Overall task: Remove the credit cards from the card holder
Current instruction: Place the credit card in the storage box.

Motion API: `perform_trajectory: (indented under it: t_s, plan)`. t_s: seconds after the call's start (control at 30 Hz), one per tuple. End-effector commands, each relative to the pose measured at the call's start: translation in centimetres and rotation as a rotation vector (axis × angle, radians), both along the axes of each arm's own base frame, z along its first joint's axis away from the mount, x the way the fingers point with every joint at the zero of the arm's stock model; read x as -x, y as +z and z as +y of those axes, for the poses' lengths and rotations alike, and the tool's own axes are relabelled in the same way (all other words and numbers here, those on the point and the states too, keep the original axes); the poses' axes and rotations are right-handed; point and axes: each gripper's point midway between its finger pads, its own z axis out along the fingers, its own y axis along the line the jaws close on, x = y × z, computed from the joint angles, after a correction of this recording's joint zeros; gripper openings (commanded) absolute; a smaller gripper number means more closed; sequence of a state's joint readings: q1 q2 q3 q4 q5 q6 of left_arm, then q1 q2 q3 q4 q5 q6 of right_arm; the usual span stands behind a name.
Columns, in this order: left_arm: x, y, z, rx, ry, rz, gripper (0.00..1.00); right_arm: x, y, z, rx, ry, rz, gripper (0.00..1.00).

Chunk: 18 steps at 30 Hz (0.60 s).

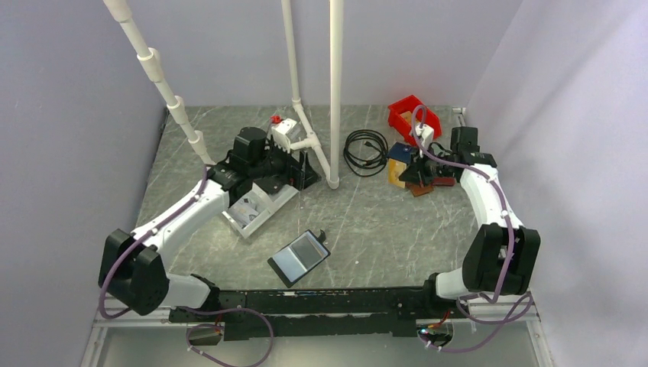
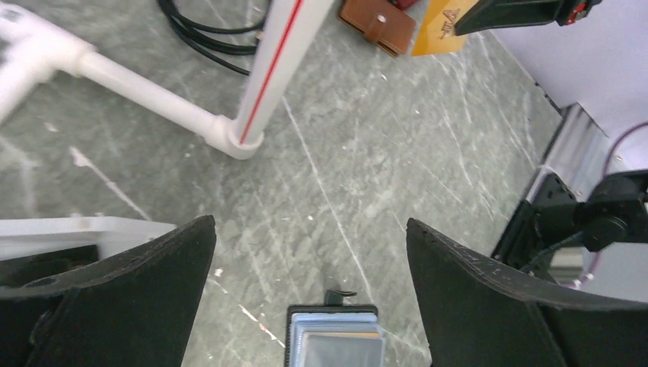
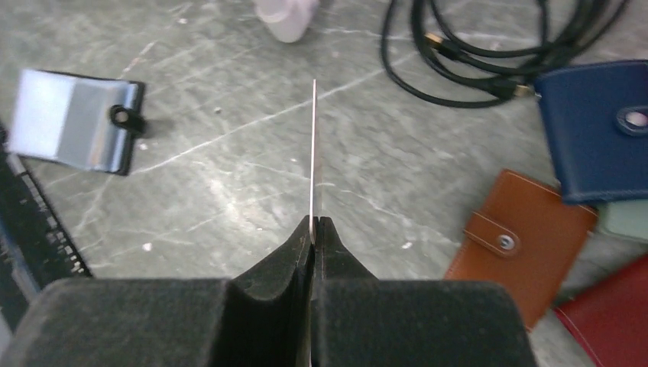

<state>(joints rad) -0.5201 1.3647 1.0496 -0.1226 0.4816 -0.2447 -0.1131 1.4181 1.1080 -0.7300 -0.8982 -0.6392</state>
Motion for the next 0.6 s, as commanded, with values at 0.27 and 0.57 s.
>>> perform_trajectory:
  t_s: [0.27, 0.57]
  plan:
    - [-1.6, 3.4, 3.2, -0.072, 0.151, -0.173, 0.99, -10.0, 3.6, -9.9, 0.266, -0.351, -0.137, 0.0]
    - [-1.6, 3.4, 3.5, -0.082, 0.156, -0.183, 0.99, -19.3, 4.6, -15.9, 0.377, -0.514, -0.17, 0.0]
